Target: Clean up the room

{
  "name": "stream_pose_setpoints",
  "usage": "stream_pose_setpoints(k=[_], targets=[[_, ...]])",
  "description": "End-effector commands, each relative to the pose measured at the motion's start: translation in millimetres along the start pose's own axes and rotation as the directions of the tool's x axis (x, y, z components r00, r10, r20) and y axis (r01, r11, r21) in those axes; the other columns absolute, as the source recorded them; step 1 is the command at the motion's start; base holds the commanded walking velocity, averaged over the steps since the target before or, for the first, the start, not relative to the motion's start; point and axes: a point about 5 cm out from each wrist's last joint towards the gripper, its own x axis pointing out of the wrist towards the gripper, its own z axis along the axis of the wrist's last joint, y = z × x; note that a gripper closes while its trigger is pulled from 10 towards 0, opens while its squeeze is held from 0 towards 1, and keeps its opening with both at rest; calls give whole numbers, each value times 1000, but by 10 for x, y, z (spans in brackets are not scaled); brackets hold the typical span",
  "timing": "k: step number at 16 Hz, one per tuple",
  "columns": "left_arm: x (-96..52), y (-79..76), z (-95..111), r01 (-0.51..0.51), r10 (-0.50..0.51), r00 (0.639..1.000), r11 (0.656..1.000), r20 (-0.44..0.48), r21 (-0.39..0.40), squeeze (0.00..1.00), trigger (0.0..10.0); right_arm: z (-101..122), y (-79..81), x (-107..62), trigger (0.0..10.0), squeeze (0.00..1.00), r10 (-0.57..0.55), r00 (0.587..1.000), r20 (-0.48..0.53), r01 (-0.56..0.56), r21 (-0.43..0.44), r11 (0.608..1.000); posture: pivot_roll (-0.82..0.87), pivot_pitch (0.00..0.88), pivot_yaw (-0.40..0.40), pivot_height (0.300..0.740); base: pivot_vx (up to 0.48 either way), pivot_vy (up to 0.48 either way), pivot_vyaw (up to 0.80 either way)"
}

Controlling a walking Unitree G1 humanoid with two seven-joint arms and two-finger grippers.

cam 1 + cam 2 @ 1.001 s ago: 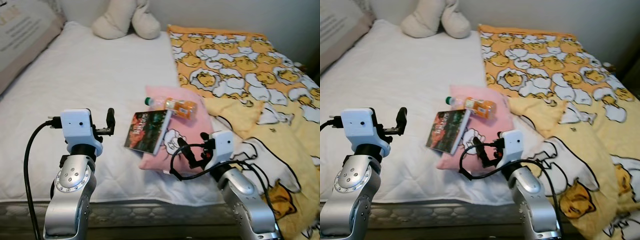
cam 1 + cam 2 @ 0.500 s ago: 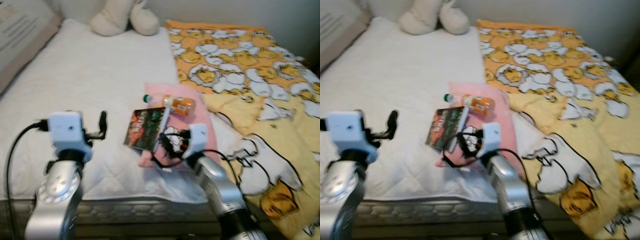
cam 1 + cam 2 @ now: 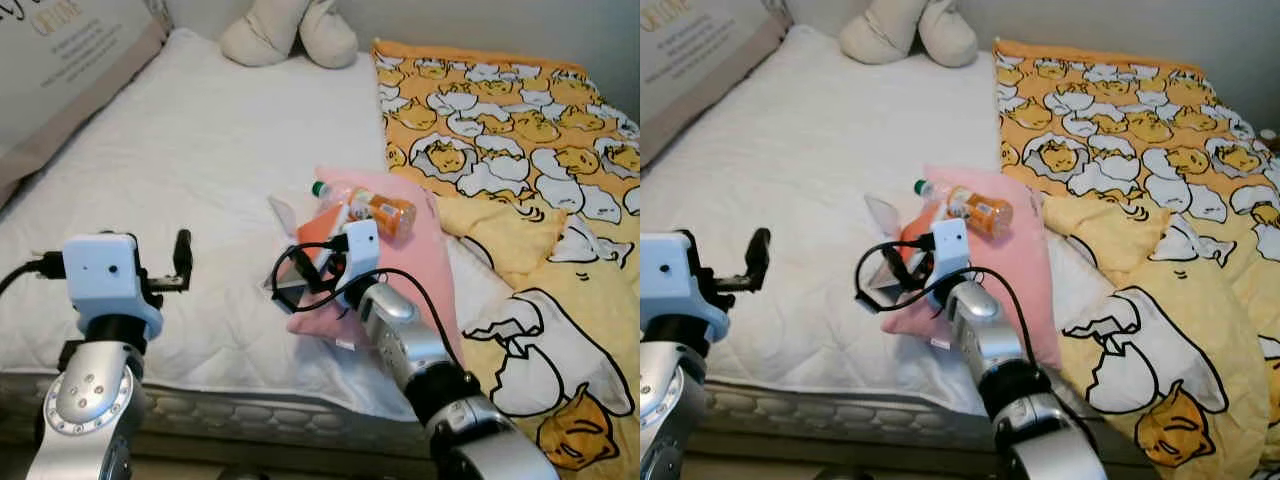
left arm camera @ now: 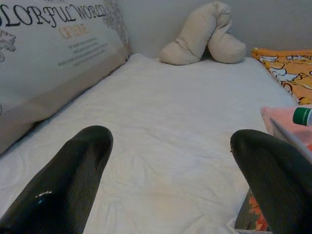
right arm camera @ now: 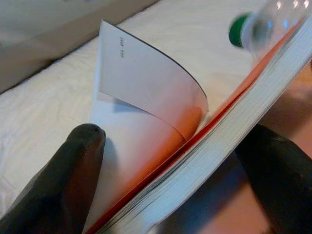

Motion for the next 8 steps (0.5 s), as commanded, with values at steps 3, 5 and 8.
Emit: stream_pose_setpoints(k=[3, 5, 8], targets=[[-25, -26, 19, 2, -2, 1000, 1000, -7, -5, 0, 10000, -87, 93, 79, 0, 0, 6, 997, -71, -8, -26, 1000, 223, 21, -32, 740, 0, 0, 0], [-27, -34, 13, 5, -5, 1000, 1000, -17, -7, 0, 10000, -104, 121, 105, 0, 0, 13, 997, -79, -14, -19, 1000, 220, 22, -29, 740, 0, 0, 0], [2, -47, 27, 11, -11, 1000, 1000, -14, -5, 0, 10000, -52, 168, 134, 0, 0, 21, 999, -46, -18, 53, 998, 208, 15, -24, 740, 0, 0, 0]])
